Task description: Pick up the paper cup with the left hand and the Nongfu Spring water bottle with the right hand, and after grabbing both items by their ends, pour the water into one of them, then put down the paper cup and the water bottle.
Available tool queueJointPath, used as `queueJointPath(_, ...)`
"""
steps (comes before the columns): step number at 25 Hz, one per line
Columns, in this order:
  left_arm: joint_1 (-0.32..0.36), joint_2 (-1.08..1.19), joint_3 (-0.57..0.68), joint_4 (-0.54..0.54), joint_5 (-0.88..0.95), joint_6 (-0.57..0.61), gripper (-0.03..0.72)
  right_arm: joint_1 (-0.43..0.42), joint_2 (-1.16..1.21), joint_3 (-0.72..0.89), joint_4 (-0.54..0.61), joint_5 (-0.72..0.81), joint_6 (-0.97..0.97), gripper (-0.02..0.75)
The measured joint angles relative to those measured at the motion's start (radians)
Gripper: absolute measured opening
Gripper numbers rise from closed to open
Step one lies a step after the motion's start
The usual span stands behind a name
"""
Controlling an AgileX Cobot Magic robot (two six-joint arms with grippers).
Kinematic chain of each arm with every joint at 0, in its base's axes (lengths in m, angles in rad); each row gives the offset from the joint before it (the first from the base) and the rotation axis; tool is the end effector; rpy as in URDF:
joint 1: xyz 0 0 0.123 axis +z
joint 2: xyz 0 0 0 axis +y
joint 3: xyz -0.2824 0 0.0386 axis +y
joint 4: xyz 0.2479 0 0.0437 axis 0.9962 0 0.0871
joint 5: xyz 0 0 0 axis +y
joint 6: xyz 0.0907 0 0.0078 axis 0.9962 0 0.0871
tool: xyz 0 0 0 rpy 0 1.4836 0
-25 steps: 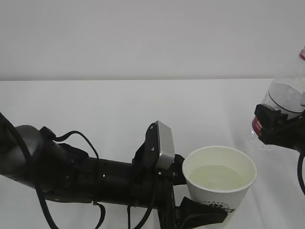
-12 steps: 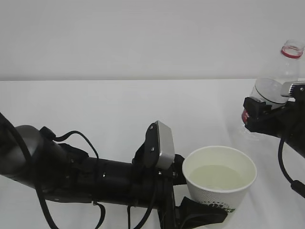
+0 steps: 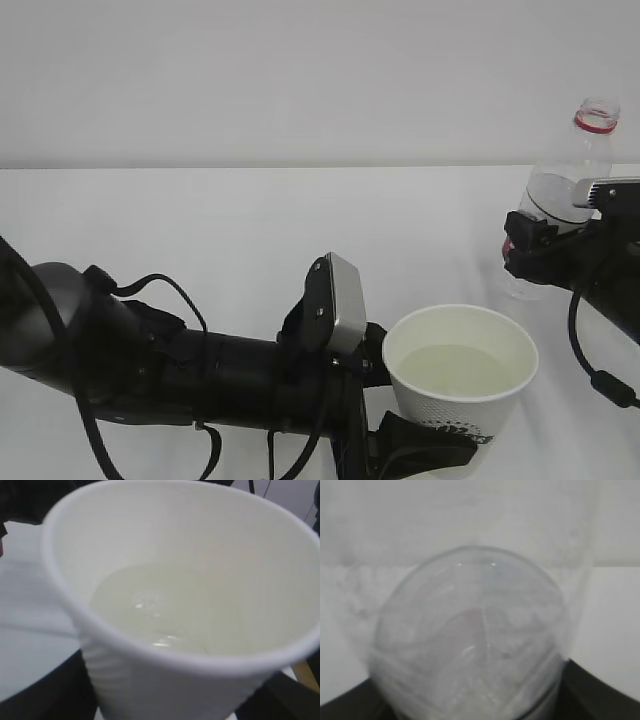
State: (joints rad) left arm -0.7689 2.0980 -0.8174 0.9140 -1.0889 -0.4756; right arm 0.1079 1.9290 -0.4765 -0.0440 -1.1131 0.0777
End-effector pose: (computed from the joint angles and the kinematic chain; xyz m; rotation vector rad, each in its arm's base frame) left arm 0.2069 -0.2890 0.1014 1.2826 1.5170 -1.2023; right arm 0.2937 0.0354 0.1101 -0.0732 1.8244 0.1533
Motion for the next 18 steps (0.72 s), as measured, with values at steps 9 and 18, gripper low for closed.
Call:
queueJointPath(9,0.000,0.000,0.000,-0.002,0.000,0.000,0.538,0.000,0.013,0.000,0.019,0.000,-0.004,0.449)
queueJointPath(18,0.000,0.000,0.000,-0.002,-0.017,0.000,0.538,0.000,0.025,-0.004,0.021,0.000,-0.004,0.449)
